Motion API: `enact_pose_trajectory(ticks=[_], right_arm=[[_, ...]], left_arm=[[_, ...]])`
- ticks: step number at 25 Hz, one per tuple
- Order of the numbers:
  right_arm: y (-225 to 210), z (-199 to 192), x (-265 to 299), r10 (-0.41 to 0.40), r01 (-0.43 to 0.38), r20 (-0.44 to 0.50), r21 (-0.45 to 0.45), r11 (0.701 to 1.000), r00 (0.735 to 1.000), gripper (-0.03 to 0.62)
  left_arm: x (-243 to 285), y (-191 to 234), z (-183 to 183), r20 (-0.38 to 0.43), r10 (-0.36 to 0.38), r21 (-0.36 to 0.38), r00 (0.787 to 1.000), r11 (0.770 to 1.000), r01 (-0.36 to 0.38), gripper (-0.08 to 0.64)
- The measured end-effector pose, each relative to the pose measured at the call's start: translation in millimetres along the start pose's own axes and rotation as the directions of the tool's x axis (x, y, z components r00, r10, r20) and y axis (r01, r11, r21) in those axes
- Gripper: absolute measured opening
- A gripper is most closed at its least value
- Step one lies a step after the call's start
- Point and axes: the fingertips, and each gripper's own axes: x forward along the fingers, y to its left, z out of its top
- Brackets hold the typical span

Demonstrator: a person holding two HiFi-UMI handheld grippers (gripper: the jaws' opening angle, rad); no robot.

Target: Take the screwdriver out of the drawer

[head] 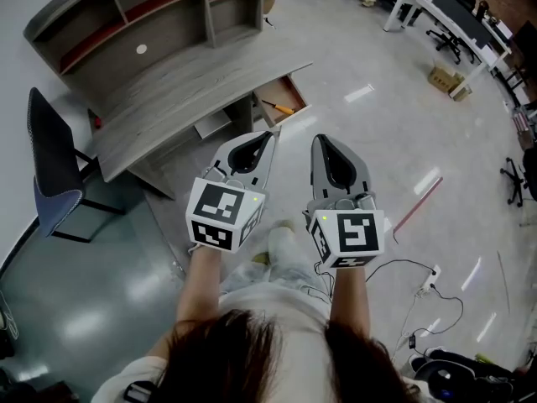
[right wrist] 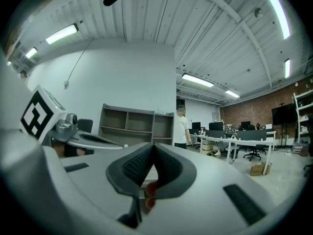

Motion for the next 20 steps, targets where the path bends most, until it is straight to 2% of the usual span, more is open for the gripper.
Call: enact_pose_trajectory(ticks=[4,10,20], right_arm=[[-19,-9,20,-0.008,0.007,-0.023,-0.044,0.999,1.000,0.027],[-57,-19,60,0.021,-0.022,-0.025,-0.052,0.998,0.999,0.027],[-107,-44,127,0.112,-0.115,-0.063,-0.059,0.992,0.992,0.028]], left_arm=[[27,14,-3,-0.007,0.016,0.001,1.000,1.000,-0.016,0.017],[77,35,0,-0.010,0.055,-0.016,0.998,0.998,-0.055,0.017],[155,65,-1,-0.026,0.126,-0.041,0.992,0.991,-0.127,0.017]])
